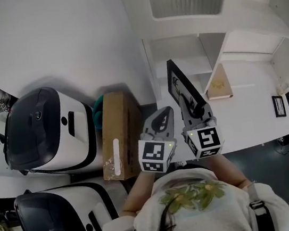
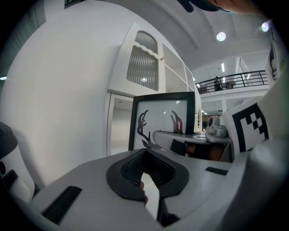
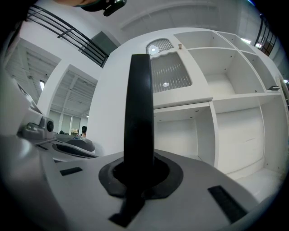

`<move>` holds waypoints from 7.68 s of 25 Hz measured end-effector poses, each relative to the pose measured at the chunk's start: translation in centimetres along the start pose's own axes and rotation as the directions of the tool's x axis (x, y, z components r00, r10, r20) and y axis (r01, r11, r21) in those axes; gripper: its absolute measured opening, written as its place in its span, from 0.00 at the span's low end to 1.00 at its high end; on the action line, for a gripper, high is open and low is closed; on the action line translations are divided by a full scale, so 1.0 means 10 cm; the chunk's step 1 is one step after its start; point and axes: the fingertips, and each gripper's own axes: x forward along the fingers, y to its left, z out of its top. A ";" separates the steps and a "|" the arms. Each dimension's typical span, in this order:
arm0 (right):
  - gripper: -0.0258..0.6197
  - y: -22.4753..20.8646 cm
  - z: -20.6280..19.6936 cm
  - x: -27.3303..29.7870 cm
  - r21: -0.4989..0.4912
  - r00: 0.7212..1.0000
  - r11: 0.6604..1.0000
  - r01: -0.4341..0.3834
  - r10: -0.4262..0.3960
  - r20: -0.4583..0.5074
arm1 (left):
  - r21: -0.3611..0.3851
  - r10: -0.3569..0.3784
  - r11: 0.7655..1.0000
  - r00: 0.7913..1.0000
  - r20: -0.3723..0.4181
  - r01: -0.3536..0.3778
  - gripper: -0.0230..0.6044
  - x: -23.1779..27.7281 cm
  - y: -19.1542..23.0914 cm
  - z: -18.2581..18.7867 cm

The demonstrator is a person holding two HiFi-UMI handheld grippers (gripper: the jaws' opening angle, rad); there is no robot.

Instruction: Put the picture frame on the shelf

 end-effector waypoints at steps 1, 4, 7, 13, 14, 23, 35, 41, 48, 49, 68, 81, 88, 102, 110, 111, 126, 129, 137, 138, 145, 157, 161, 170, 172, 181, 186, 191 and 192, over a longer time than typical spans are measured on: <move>0.09 -0.01 0.00 0.02 0.000 1.000 1.000 -0.002 0.002 -0.003 | 0.000 0.001 1.000 1.000 -0.003 -0.001 0.08 0.02 0.01 -0.01; 0.09 -0.03 0.01 0.10 -0.004 1.000 1.000 -0.004 0.004 0.005 | -0.002 0.003 1.000 1.000 0.001 -0.003 0.08 0.08 0.05 0.02; 0.09 -0.06 0.02 0.18 -0.008 1.000 1.000 -0.002 0.002 0.010 | 0.000 0.012 1.000 1.000 0.001 -0.012 0.08 0.13 0.11 0.02; 0.09 -0.10 0.00 0.33 -0.003 1.000 1.000 -0.016 0.016 -0.008 | -0.003 0.023 1.000 1.000 -0.009 -0.023 0.08 0.22 0.19 0.02; 0.09 -0.11 -0.01 0.35 -0.004 1.000 1.000 -0.018 0.018 -0.009 | -0.003 0.026 1.000 1.000 -0.010 -0.026 0.08 0.23 0.21 0.02; 0.09 -0.11 -0.05 0.58 -0.009 0.999 0.999 -0.030 0.030 -0.014 | -0.010 0.041 0.999 0.999 -0.016 -0.041 0.08 0.31 0.36 0.01; 0.09 -0.23 -0.14 0.82 -0.034 0.999 0.999 -0.019 0.018 -0.028 | -0.026 0.041 0.999 0.999 -0.035 -0.042 0.08 0.47 0.47 -0.07; 0.09 -0.24 -0.10 0.91 -0.049 1.000 0.999 -0.008 0.008 -0.007 | -0.034 0.028 0.999 0.999 -0.046 -0.030 0.08 0.51 0.47 -0.12; 0.09 -0.27 -0.17 0.98 -0.047 0.999 0.999 -0.004 0.002 -0.034 | -0.041 0.022 0.999 0.998 -0.050 -0.024 0.08 0.54 0.51 -0.16; 0.09 -0.28 -0.18 0.99 -0.043 0.999 0.999 -0.003 0.002 -0.038 | -0.041 0.021 0.999 0.999 -0.050 -0.023 0.08 0.55 0.51 -0.16; 0.09 -0.36 -0.15 1.28 -0.036 1.000 0.999 -0.008 0.007 -0.026 | -0.056 0.013 0.998 0.998 -0.067 -0.017 0.08 0.64 0.57 -0.22; 0.09 -0.40 -0.15 1.45 -0.018 1.000 1.000 -0.015 0.015 -0.024 | -0.065 0.008 0.998 0.997 -0.078 -0.013 0.08 0.71 0.59 -0.25; 0.09 -0.42 -0.16 1.53 -0.014 1.000 1.000 -0.006 0.006 -0.026 | -0.068 0.014 0.998 0.997 -0.078 -0.019 0.08 0.73 0.65 -0.25; 0.09 -0.40 -0.16 1.66 -0.048 1.000 0.999 -0.016 0.015 -0.020 | -0.069 0.015 0.997 0.996 -0.089 -0.021 0.08 0.76 0.69 -0.27; 0.10 -0.35 -0.18 1.58 -0.040 0.999 0.998 -0.049 0.048 -0.014 | -0.063 0.024 0.998 0.996 -0.090 -0.030 0.08 0.74 0.71 -0.25; 0.10 -0.35 -0.18 1.54 -0.037 0.999 0.998 -0.050 0.049 -0.017 | -0.063 0.028 0.997 0.996 -0.089 -0.034 0.08 0.73 0.72 -0.24; 0.10 -0.39 -0.23 1.21 -0.045 0.998 0.997 -0.065 0.064 -0.008 | -0.062 0.060 0.996 0.996 -0.067 -0.064 0.08 0.61 0.75 -0.19; 0.10 -0.38 -0.23 1.16 -0.049 0.998 0.997 -0.066 0.066 -0.011 | -0.061 0.061 0.996 0.996 -0.064 -0.065 0.08 0.58 0.74 -0.18; 0.10 -0.35 -0.23 1.15 -0.065 0.999 0.997 -0.035 0.033 -0.029 | -0.057 0.061 0.996 0.996 -0.058 -0.065 0.08 0.54 0.71 -0.17; 0.10 -0.35 -0.23 1.16 -0.059 0.999 0.998 -0.030 0.028 -0.032 | -0.056 0.062 0.996 0.996 -0.058 -0.065 0.08 0.54 0.71 -0.17; 0.10 -0.39 -0.24 1.27 -0.035 0.999 0.999 -0.015 0.013 -0.048 | -0.057 0.066 0.996 0.996 -0.065 -0.070 0.08 0.55 0.75 -0.19; 0.10 -0.45 -0.26 1.47 -0.027 0.998 1.000 0.007 -0.008 -0.059 | -0.061 0.054 0.996 0.995 -0.079 -0.059 0.08 0.65 0.78 -0.23; 0.10 -0.45 -0.27 1.52 -0.026 0.998 1.000 0.004 -0.005 -0.065 | -0.064 0.050 0.996 0.995 -0.082 -0.055 0.08 0.67 0.78 -0.25; 0.10 -0.43 -0.28 1.61 -0.035 0.997 0.999 -0.001 -0.002 -0.076 | -0.066 0.041 0.997 0.996 -0.084 -0.047 0.08 0.71 0.79 -0.24; 0.10 -0.42 -0.27 1.64 -0.041 0.997 0.999 -0.004 0.001 -0.076 | -0.065 0.040 0.997 0.996 -0.083 -0.045 0.08 0.72 0.78 -0.24; 0.10 -0.43 -0.27 1.72 -0.050 0.997 0.999 -0.007 0.004 -0.076 | -0.059 0.035 0.997 0.995 -0.089 -0.040 0.08 0.74 0.76 -0.24; 0.10 -0.44 -0.28 1.75 -0.051 0.997 0.999 -0.008 0.004 -0.076 | -0.059 0.038 0.997 0.995 -0.092 -0.043 0.08 0.74 0.76 -0.25; 0.10 -0.41 -0.26 1.77 -0.071 0.997 0.997 -0.029 0.023 -0.079 | -0.055 0.041 0.997 0.995 -0.091 -0.047 0.08 0.73 0.76 -0.25; 0.10 -0.40 -0.26 1.77 -0.071 0.996 0.997 -0.037 0.031 -0.078 | -0.054 0.042 0.997 0.995 -0.092 -0.048 0.08 0.73 0.76 -0.25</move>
